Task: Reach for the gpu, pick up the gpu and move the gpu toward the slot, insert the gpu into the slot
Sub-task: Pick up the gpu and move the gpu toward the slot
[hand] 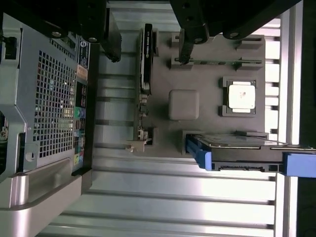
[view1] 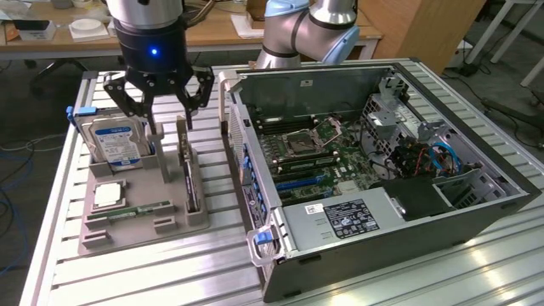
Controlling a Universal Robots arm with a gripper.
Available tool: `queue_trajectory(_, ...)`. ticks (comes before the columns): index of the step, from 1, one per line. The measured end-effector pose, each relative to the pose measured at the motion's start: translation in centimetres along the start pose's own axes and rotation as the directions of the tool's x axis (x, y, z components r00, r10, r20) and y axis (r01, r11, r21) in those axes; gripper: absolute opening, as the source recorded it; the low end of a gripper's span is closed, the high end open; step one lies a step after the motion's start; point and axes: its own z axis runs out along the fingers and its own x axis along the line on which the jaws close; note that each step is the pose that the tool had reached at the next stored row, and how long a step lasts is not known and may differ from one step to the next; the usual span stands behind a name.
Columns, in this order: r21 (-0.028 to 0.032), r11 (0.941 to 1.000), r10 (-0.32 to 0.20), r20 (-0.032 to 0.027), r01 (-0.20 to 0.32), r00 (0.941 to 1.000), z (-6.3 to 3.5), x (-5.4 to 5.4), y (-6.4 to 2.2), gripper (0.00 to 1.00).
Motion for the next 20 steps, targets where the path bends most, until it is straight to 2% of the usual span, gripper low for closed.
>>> queue_trajectory(7,-0.0047,1.0000,0.000,0.0001,0.000,1.0000,1.05,-0.1,-0.17,0.59)
queue_trajectory(11,-0.0064,1.0000,0.000,0.0002,0.000,1.0000,1.48,-0.1,-0.64,0.59)
queue_trajectory(14,-0.0069,1.0000,0.000,0.0003,0.000,1.0000,1.78,-0.1,-1.09,0.59)
queue_trajectory(20,-0.0069,1.0000,0.000,0.0000,0.000,1.0000,2.83,-0.5,-1.18,0.59)
